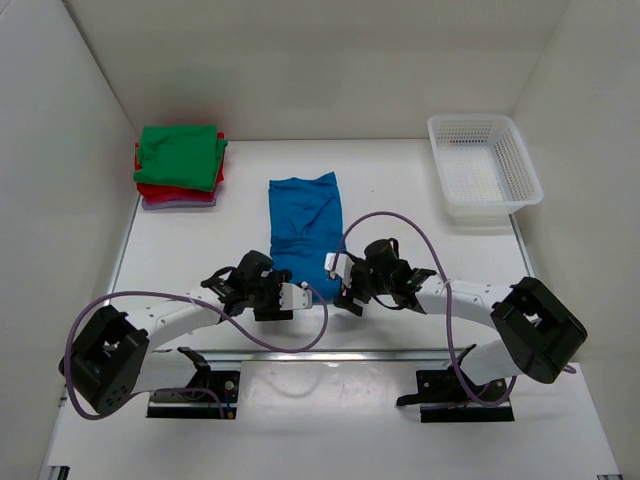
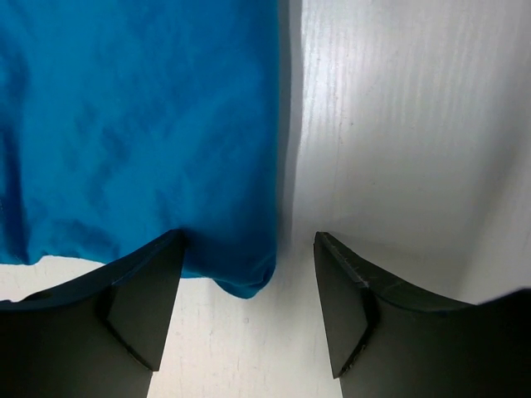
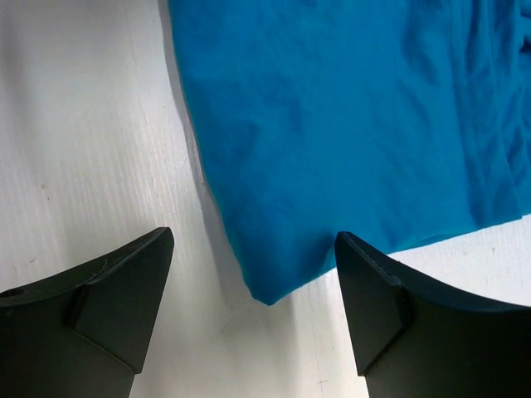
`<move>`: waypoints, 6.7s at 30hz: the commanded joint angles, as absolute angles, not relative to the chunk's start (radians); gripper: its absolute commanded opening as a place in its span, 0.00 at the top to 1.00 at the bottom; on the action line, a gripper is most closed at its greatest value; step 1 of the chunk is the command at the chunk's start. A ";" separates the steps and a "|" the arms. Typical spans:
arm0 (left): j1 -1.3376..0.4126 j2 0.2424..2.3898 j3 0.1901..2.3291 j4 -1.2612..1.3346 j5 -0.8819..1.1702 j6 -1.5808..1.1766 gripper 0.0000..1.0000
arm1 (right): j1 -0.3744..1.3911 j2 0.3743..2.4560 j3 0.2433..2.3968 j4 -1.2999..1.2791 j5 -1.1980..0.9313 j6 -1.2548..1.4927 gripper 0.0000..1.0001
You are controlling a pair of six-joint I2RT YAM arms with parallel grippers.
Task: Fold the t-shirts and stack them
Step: Grab one side of the 2/3 rectangular tshirt with both arms, then fold the long partially folded tshirt into a neat square, then put the neatly folded tshirt into the corner of the board with the left arm
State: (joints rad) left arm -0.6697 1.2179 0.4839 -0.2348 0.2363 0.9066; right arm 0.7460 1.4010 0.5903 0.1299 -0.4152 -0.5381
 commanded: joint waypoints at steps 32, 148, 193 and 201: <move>-0.650 1.224 0.621 -0.527 0.390 0.910 1.00 | 0.753 1.528 0.669 0.054 -0.538 -0.503 1.00; -0.218 1.770 1.092 -0.293 0.141 0.086 0.73 | 0.479 2.362 1.985 -0.449 -0.551 -0.313 0.38; -0.118 1.718 1.149 -0.328 0.587 -0.074 0.32 | 0.426 2.152 1.716 -0.652 -0.327 -0.103 0.90; -0.212 1.799 1.094 -0.336 0.650 -0.170 0.20 | 0.419 2.154 1.721 -0.643 -0.330 -0.104 0.89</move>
State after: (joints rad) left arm -0.1898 1.7908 1.1252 -0.3477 0.5709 -0.0906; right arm 0.4168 2.1441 1.6928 -0.6422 -0.3256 -0.0963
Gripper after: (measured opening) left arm 0.788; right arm 0.110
